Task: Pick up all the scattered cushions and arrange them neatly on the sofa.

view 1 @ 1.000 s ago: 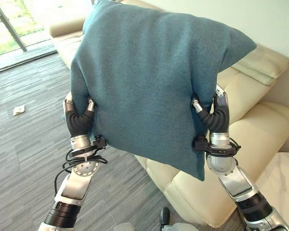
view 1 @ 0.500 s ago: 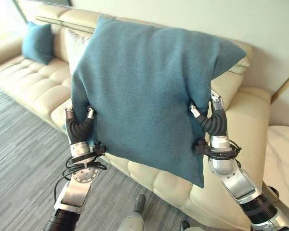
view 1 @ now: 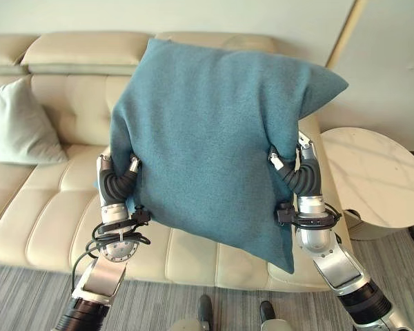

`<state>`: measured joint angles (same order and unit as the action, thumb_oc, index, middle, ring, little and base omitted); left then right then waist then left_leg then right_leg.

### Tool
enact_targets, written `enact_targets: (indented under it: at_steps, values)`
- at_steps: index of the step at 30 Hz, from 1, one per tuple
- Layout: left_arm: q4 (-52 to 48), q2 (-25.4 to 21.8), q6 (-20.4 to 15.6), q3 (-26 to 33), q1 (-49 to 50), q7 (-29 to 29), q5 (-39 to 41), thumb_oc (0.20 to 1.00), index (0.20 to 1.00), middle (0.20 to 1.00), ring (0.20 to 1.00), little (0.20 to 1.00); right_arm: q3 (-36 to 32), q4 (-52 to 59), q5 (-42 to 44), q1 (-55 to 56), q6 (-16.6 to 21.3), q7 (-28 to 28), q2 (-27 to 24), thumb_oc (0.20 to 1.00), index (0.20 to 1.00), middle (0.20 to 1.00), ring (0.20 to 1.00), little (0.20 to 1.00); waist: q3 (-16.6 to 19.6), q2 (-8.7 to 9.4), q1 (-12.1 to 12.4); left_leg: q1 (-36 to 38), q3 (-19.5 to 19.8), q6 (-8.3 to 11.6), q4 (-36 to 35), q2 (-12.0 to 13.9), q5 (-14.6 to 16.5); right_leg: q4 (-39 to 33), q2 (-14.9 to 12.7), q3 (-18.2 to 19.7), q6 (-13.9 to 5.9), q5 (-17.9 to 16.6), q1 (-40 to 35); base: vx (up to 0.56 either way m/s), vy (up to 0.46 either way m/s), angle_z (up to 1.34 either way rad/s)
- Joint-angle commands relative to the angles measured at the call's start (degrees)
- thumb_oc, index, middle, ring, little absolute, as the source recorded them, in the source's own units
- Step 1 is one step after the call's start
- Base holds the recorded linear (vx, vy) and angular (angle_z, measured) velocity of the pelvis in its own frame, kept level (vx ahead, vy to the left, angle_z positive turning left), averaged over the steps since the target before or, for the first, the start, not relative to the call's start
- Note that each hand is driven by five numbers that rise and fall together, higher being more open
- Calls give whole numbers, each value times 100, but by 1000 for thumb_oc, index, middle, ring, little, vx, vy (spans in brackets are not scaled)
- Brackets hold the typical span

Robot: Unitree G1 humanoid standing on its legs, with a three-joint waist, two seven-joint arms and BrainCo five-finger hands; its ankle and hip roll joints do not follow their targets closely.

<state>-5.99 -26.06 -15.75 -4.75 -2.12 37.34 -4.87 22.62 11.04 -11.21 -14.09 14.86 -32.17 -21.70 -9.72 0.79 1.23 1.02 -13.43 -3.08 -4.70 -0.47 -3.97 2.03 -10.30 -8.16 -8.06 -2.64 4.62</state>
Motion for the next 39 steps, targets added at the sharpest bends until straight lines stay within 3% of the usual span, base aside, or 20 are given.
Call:
enact_targets:
  at_steps: [1,2,6,11,15,18,19,24,26,27,28,29,33,39]
  values:
    - [-543,19,-556,-366,-440,-2,-133,200,200,200,200,200,391,490,-256,-479,512,51,90,200,200,200,200,200,460,-36,-48,-80,466,453,134,297,525,-148,143,-98,-1,224,51,100,-25,-87]
    - [-462,64,-538,-384,-450,-15,-147,200,200,200,200,200,392,417,-294,-462,492,42,60,200,200,200,200,200,501,3,-79,-49,497,437,121,279,542,-271,204,47,9,183,-4,153,-31,-31]
    - [-294,151,-516,-462,-570,84,-174,200,200,200,200,200,449,179,-404,-548,409,-34,-44,200,200,200,200,200,597,40,-30,63,569,474,-26,256,573,-622,226,36,-34,39,-245,110,-30,-11]
    - [33,276,-508,-787,-1196,532,-250,200,200,200,200,200,764,-361,-569,-1199,261,-286,-5,200,200,200,200,200,290,73,39,-226,747,498,59,309,521,-446,193,-72,-1,103,-80,-52,-36,14]
    - [503,300,-571,-1207,-2230,961,-275,200,200,200,200,200,1112,-908,-922,-2372,30,-635,32,200,200,200,200,200,-238,177,154,-1393,992,526,860,316,556,216,68,-102,99,192,824,-283,-81,42]
    - [1616,159,-505,-1675,-4075,1444,-326,200,200,200,200,200,1427,-2090,-1093,-4235,-271,-1085,-129,200,200,200,200,200,-375,231,228,-2810,1218,590,1730,258,657,1065,-34,-95,160,359,2129,-266,-55,46]
    - [1647,159,-517,-1680,-4118,1452,-324,200,200,200,200,200,1428,-2119,-1089,-4274,-260,-1096,-128,200,200,200,200,200,-373,232,226,-2855,1221,590,1757,257,664,1089,-37,-94,161,367,2171,-60,-33,46]
    - [3267,-140,-315,-2162,-6183,1572,-168,200,200,200,200,200,1781,-3473,-1183,-6156,-584,-1456,-384,200,200,200,200,200,-534,334,245,-3948,1365,665,2419,241,785,1724,-127,-41,153,530,3179,-46,-23,27]
    - [4295,-469,-170,-2582,-7247,1361,-74,200,200,200,200,200,2024,-4331,-1021,-6925,-628,-1647,-542,200,200,200,200,200,-559,322,204,-4406,1428,723,2661,259,998,1998,-117,46,92,705,3628,13,2,19]
    - [4354,-469,-199,-2606,-7332,1356,-53,200,200,200,200,200,2026,-4378,-1008,-6988,-607,-1662,-547,200,200,200,200,200,-591,337,200,-4536,1403,692,2678,232,836,1984,-153,15,128,560,3737,-2,9,20]
    - [4366,-470,-201,-2608,-7338,1355,-49,200,200,200,200,200,2028,-4384,-1005,-6992,-604,-1661,-542,200,200,200,200,200,-554,333,202,-4480,1429,720,2684,252,990,2020,-125,49,91,701,3700,-7,39,5]
    - [5331,-772,-62,-3222,-8331,1082,-51,200,200,200,200,200,2239,-5119,-769,-7576,-597,-1791,-761,200,200,200,200,200,-605,285,128,-4994,1459,726,2920,239,1048,2250,-158,107,62,726,4180,78,20,4]
    - [5997,-1037,40,-3840,-9219,951,-166,200,200,200,200,200,2528,-5783,-524,-8157,-553,-1897,-955,200,200,200,200,200,-628,254,75,-5601,1493,721,3193,206,1111,2482,-202,180,30,758,4744,19,43,7]
    - [7086,-1388,305,-5532,-10701,887,-944,200,200,200,200,200,3516,-6585,-474,-9278,-478,-2063,-1311,200,200,200,200,200,-456,169,36,-6619,1464,684,3507,96,1151,2759,-296,238,-55,734,5702,59,47,-1]
